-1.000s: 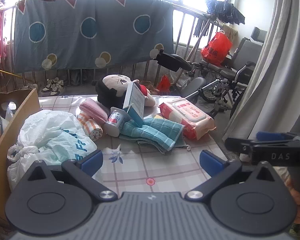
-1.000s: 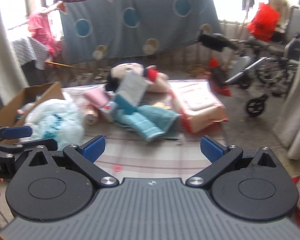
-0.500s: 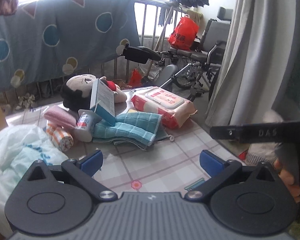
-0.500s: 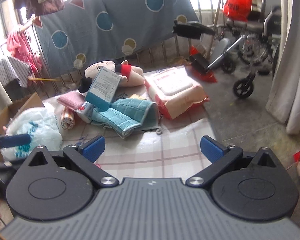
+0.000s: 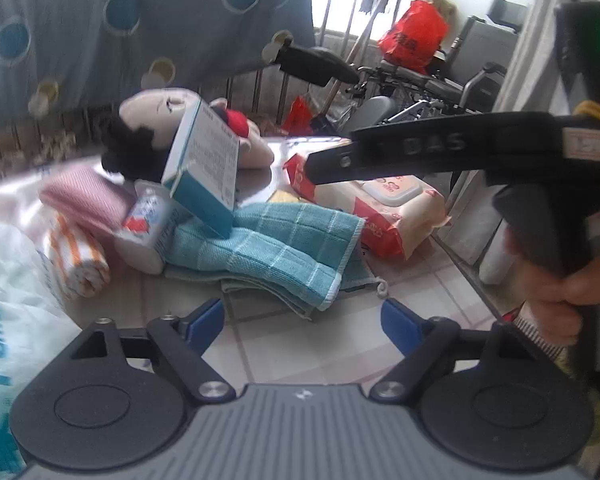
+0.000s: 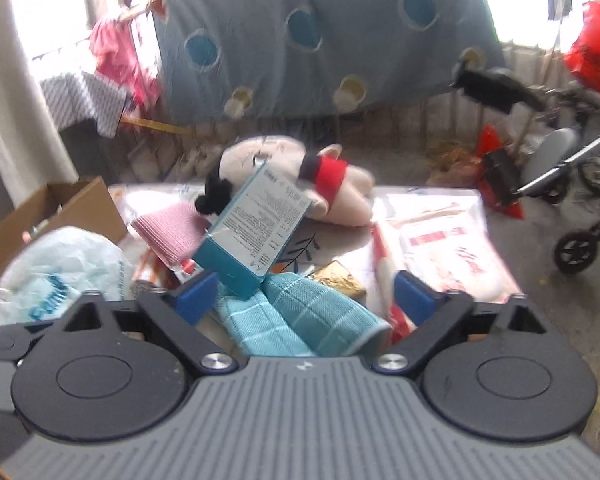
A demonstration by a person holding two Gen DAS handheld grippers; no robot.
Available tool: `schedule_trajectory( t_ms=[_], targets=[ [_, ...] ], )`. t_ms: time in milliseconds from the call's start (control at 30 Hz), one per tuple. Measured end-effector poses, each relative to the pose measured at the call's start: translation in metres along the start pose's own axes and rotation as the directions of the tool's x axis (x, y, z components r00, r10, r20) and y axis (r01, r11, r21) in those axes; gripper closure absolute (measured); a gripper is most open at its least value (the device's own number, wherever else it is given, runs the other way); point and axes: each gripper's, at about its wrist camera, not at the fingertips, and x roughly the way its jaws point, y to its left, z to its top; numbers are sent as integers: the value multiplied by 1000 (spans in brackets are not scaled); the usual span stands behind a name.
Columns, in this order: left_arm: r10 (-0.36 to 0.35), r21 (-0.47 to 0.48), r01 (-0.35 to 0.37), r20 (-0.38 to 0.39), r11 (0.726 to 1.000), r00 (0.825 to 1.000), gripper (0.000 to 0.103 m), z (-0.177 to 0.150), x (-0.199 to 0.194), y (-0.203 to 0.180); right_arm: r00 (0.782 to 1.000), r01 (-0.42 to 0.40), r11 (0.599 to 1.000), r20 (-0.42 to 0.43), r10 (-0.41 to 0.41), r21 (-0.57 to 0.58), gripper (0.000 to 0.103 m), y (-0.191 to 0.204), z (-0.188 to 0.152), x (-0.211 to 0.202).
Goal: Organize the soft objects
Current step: 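Grasp the folded blue towel with the left gripper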
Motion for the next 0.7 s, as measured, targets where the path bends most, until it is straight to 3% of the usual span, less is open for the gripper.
schedule_trajectory(
  t_ms=[133,267,467,533,600,700],
  targets=[
    [-69,-137,62,-49,989,996,21,8,25,15,994,-49,998,-101,53,43,36,-11,8,47],
    [-89,-248,66,-81,966,993,23,15,48,29,986,-48,996,-156,59,71,54,-17,0,74],
    [-122,-378,68,-120,924,985,35,17,79,44,973,-65,991,-213,90,118,55,-27,-13,93],
    [-117,-383,66,-111,921,987,39,18,81,43,967,-79,987,-228,111,143,55,-31,-17,96],
    [-118,-382,66,-115,922,986,53,18,84,41,958,-101,980,-248,142,168,55,-32,-21,98],
    [-121,-372,68,-120,926,985,63,14,81,38,946,-128,968,-268,185,217,58,-36,-29,97]
  ],
)
